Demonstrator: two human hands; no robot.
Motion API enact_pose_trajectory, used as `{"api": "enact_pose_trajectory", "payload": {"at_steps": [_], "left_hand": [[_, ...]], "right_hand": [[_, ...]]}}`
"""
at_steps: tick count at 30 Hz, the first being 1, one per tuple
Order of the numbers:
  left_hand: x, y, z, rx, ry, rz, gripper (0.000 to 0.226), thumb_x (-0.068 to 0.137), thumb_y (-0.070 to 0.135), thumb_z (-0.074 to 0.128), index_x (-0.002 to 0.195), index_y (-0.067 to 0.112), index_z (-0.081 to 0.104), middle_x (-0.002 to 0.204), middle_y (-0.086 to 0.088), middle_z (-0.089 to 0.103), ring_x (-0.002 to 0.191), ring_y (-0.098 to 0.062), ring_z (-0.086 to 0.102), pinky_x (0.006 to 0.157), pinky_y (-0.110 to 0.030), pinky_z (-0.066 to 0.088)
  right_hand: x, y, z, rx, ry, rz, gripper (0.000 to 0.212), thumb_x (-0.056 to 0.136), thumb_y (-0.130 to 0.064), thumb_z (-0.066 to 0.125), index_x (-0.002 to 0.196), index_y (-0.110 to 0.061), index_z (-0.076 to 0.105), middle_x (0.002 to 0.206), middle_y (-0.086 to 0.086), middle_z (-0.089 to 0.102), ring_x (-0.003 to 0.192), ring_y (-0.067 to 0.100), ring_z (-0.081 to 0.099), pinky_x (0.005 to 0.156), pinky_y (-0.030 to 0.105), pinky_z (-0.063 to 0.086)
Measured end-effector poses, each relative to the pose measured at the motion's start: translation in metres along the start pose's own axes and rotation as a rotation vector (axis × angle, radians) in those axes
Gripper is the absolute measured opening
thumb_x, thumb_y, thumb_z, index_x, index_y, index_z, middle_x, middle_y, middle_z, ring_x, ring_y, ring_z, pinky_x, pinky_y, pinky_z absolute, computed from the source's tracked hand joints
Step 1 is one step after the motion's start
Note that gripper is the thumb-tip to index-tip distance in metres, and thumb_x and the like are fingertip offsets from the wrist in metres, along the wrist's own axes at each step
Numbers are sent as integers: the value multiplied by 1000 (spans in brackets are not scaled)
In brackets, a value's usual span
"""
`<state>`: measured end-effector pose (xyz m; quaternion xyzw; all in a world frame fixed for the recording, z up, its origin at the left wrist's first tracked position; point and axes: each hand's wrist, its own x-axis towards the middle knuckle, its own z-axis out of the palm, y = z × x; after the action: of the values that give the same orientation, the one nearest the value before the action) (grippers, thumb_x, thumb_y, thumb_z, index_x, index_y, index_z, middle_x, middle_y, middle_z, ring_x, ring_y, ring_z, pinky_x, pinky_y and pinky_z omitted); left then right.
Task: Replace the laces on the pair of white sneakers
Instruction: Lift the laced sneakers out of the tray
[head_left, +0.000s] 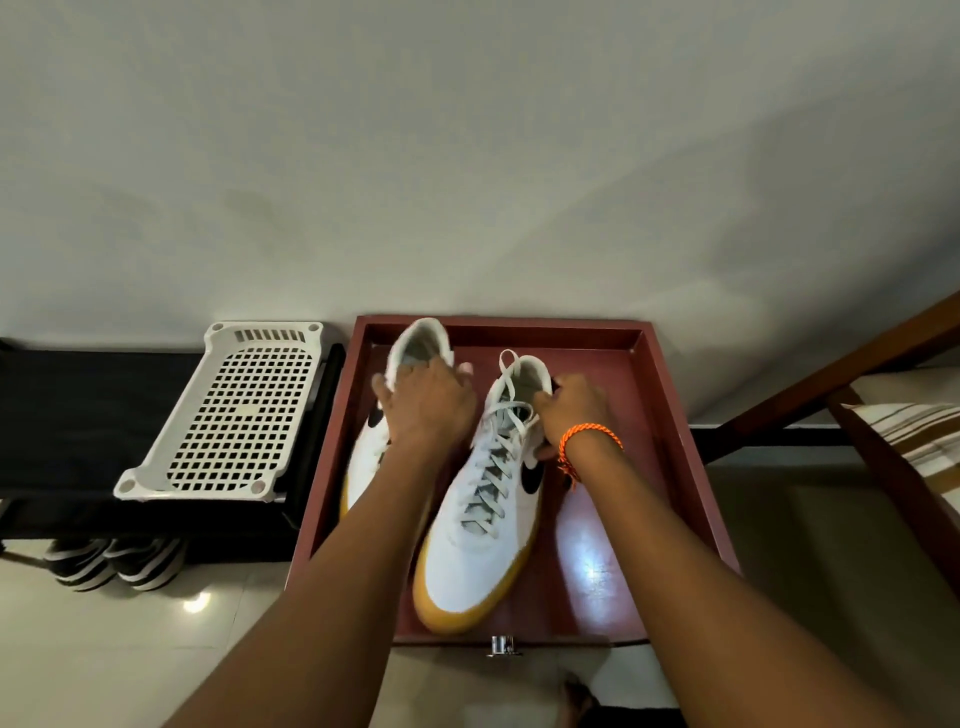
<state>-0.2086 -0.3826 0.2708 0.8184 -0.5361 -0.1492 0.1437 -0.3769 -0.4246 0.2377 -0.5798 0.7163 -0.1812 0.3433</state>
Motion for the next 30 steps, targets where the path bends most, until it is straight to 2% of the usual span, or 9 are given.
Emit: {"api": "enact_pose_trajectory", "payload": {"at_steps": [5,8,12,15,17,20,23,26,30], "left_hand": [[-2,27,15,148,-157,397,42,100,40,59,137,20,60,143,-3,63,145,-27,41,126,-54,13],[-6,35,15,210,-184,548,49,95,26,65,144,29,60,138,1,64,148,-24,34,128,-52,-5],[-25,38,20,340,-110,731,48,98,36,62,146,35,62,142,9,63,149,-17,29,116,-43,-33],[-58,40,20,233,-114,789,45,92,23,63,133,36,72,144,10,58,151,-21,29,126,-46,-21],[-93,46,19,-135,21,592,45,78,12,64,110,38,79,141,8,60,147,-25,37,132,-49,7],[-147,59,19,-547,443,-217,40,77,10,70,114,26,67,142,-4,54,133,-31,46,110,-48,39],[-176,71,34,-777,156,-863,78,79,27,84,141,14,39,143,-16,39,129,-43,46,102,-52,41],[-178,75,55,-974,7,-954,82,84,25,79,145,8,28,142,-19,40,122,-49,55,92,-45,44],[-176,82,54,-893,54,-953,55,92,11,61,140,5,33,140,-17,46,117,-51,60,92,-44,46]], "right_hand": [[-21,-10,-10,64,117,65,31,92,-23,62,120,-11,67,121,23,70,110,46,67,89,49,57],[-33,0,-40,53,-73,178,34,89,-17,59,120,-3,63,114,23,73,99,45,73,83,47,61],[-47,8,-100,-74,-320,287,29,90,-23,62,99,5,61,93,30,73,74,49,76,73,61,64],[-50,8,-112,-230,-190,124,24,83,-30,59,83,-6,57,90,20,70,86,43,72,80,48,62],[-52,6,-100,-243,-158,-46,23,83,-30,55,90,-13,70,99,16,72,99,39,69,84,41,56],[-54,9,-74,-260,-233,-213,35,96,-16,58,126,-23,73,127,8,73,120,33,65,90,32,48],[-40,20,-58,-366,-260,-207,24,95,-9,57,109,-22,73,114,12,74,102,36,66,75,30,41],[-26,28,-58,-384,-243,-159,21,97,-5,57,110,-12,72,113,18,72,99,38,64,73,30,39],[-35,29,-66,-340,-195,-182,23,96,2,55,85,-15,66,89,17,65,90,39,63,61,31,27]]}}
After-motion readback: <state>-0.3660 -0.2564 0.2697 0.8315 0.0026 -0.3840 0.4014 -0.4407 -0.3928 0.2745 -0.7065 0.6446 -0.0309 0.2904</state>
